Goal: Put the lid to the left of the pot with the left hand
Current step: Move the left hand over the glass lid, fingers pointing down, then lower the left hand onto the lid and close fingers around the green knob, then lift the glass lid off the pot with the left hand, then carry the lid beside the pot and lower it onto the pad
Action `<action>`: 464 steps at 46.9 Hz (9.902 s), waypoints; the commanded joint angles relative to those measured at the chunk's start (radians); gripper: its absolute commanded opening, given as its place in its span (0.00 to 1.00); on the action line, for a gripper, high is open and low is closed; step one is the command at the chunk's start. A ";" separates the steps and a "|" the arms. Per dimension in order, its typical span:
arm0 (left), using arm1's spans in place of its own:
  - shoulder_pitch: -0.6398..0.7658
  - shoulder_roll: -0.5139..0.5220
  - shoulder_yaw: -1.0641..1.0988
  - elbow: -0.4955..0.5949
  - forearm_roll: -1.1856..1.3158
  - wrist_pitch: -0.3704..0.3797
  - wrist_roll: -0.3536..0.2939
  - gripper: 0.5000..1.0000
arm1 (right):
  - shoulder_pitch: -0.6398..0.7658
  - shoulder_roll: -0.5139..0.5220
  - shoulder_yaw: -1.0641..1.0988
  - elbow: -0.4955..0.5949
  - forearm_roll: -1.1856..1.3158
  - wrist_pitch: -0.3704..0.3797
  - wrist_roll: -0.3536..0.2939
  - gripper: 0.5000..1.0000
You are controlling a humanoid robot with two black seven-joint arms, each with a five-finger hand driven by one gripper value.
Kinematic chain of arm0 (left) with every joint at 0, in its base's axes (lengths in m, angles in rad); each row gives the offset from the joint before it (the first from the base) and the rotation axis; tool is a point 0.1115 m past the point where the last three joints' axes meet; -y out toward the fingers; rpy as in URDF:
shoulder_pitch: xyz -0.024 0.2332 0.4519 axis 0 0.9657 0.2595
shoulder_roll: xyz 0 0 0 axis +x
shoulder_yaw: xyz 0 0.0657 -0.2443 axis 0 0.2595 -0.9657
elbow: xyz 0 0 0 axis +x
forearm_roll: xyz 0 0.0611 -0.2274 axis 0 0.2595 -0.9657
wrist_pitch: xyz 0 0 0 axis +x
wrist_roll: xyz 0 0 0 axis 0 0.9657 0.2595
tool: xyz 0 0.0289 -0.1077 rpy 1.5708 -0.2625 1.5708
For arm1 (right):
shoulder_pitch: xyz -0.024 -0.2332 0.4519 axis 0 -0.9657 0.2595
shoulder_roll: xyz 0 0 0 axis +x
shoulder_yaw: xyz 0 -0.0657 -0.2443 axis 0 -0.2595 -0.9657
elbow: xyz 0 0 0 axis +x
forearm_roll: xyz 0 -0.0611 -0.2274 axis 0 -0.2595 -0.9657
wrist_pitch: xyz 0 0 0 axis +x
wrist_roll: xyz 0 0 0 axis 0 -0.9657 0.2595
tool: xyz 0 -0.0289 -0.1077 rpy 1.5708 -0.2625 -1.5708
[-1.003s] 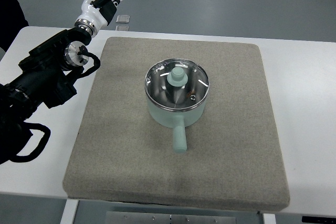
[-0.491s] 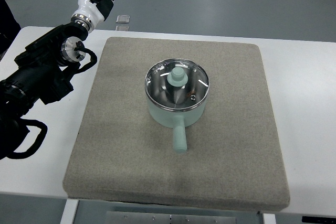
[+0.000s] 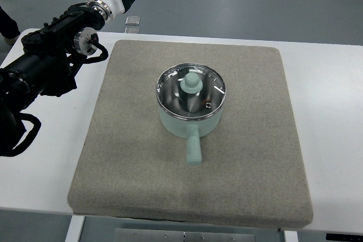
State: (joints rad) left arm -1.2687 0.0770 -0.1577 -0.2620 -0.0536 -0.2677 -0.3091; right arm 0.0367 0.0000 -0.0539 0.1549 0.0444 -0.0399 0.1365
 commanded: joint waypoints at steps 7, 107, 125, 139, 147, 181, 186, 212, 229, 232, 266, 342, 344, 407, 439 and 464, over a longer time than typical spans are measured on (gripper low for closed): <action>-0.037 0.023 0.046 -0.054 0.214 -0.004 0.001 0.98 | 0.000 0.000 0.000 0.000 -0.001 0.000 0.000 0.85; -0.248 0.285 0.073 -0.729 1.816 -0.209 -0.302 0.98 | -0.001 0.000 0.000 0.000 0.000 0.000 0.000 0.85; -0.225 0.277 0.066 -0.712 1.807 -0.166 -0.302 0.98 | 0.000 0.000 0.000 0.000 -0.001 0.000 0.000 0.85; -0.212 0.277 0.069 -0.701 1.807 -0.140 -0.302 0.98 | 0.000 0.000 0.000 0.000 0.000 0.000 0.000 0.85; -0.207 0.277 0.064 -0.704 1.808 -0.137 -0.302 0.98 | -0.001 0.000 0.000 0.000 0.000 0.000 0.000 0.85; -0.205 0.242 0.075 -0.703 1.822 -0.142 -0.302 0.95 | 0.000 0.000 0.000 0.000 0.000 0.000 0.000 0.85; -0.205 0.241 0.075 -0.703 1.822 -0.142 -0.302 0.91 | 0.000 0.000 -0.001 0.000 0.000 0.000 0.000 0.85; -0.207 0.241 0.061 -0.689 1.815 -0.139 -0.302 0.62 | 0.000 0.000 0.000 0.000 0.000 0.000 0.000 0.85; -0.205 0.234 0.064 -0.689 1.822 -0.139 -0.302 0.48 | 0.000 0.000 0.000 0.000 0.000 0.000 0.000 0.85; -0.205 0.227 0.066 -0.689 1.821 -0.140 -0.302 0.48 | -0.001 0.000 0.000 0.000 -0.001 0.000 0.000 0.85; -0.204 0.224 0.063 -0.672 1.825 -0.140 -0.302 0.00 | 0.000 0.000 0.000 0.000 0.000 0.000 0.000 0.85; -0.205 0.406 0.017 -0.623 1.808 -0.137 -0.302 0.00 | -0.001 0.000 0.000 0.000 0.000 0.000 0.000 0.85; -0.202 0.425 0.017 -0.622 1.807 -0.134 -0.302 0.00 | 0.000 0.000 0.000 0.000 0.000 0.000 0.000 0.85; 0.026 0.415 0.040 -0.401 1.769 0.108 -0.302 0.00 | 0.000 0.000 0.000 0.000 0.000 0.000 0.000 0.85; 0.060 0.397 0.041 -0.384 1.775 0.128 -0.302 0.00 | 0.000 0.000 0.000 0.000 0.000 0.000 0.000 0.85; 0.068 0.397 0.041 -0.393 1.766 0.136 -0.302 0.63 | -0.001 0.000 0.000 0.000 0.000 0.000 0.000 0.85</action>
State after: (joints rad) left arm -1.2011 0.4739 -0.1172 -0.6550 1.7124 -0.1317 -0.6109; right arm 0.0368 0.0000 -0.0537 0.1549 0.0442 -0.0399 0.1365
